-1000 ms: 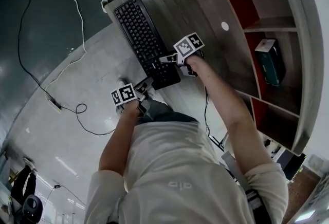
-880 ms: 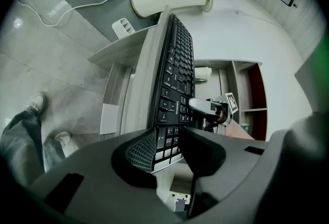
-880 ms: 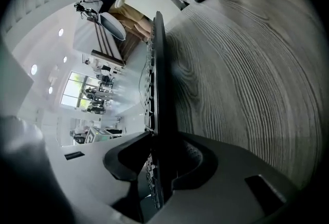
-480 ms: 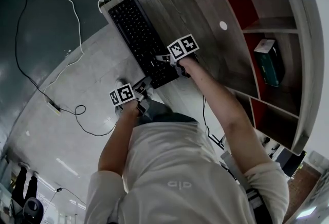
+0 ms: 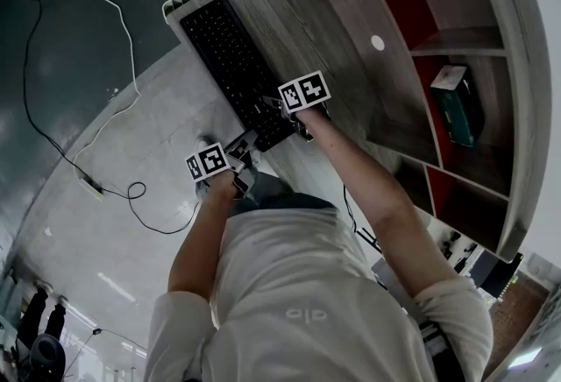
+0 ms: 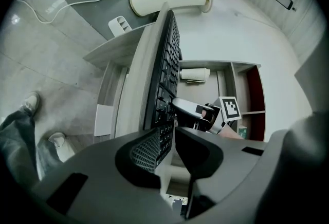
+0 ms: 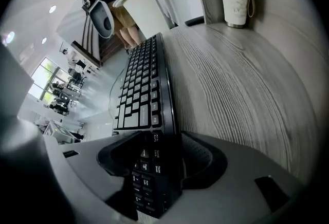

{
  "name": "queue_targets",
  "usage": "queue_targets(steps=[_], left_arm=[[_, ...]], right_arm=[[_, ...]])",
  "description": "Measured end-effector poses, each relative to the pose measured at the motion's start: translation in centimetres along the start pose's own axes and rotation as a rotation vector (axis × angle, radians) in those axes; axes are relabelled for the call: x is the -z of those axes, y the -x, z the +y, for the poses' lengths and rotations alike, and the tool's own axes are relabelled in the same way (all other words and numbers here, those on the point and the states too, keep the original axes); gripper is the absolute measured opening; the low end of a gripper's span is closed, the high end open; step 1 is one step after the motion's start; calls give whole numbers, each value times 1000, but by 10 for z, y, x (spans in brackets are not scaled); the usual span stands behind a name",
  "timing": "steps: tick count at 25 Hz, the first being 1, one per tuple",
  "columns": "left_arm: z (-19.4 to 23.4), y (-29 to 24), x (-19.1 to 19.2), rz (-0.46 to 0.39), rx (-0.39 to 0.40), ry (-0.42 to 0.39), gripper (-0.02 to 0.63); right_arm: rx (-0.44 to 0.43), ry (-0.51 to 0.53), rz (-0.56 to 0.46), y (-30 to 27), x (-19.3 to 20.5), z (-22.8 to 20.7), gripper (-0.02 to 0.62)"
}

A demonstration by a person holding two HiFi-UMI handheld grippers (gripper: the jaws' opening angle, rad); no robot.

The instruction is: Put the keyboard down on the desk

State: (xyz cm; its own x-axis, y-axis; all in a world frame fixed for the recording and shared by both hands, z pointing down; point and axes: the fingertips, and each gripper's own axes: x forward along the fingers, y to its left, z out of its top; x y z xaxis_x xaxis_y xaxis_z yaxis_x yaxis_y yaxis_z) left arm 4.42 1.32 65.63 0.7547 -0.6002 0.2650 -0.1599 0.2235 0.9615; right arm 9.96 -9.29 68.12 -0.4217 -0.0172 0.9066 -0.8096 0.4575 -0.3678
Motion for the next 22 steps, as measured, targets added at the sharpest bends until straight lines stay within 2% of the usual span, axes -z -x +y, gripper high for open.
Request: queue_targets(steps=[5, 9, 14, 16, 19, 22], left_arm=[[0, -1, -2, 5, 4, -10, 86], [-2, 0, -6, -27, 17, 12, 87], [-4, 11, -18, -64, -5, 5, 168], [-7, 16, -22, -65, -13, -10, 170], [-15, 26, -33, -82, -7, -30, 170], [-30, 38, -49, -104, -2, -85, 170]], right_arm=[[58, 34, -38, 2, -2, 0, 260], [96, 57, -68, 4, -3, 0, 259], [124, 42, -114, 9, -2, 0, 270], [148, 34, -135, 14, 0, -1, 275], [169, 8, -198, 25, 0, -1, 261], [149, -41, -304, 45, -5, 4, 240]])
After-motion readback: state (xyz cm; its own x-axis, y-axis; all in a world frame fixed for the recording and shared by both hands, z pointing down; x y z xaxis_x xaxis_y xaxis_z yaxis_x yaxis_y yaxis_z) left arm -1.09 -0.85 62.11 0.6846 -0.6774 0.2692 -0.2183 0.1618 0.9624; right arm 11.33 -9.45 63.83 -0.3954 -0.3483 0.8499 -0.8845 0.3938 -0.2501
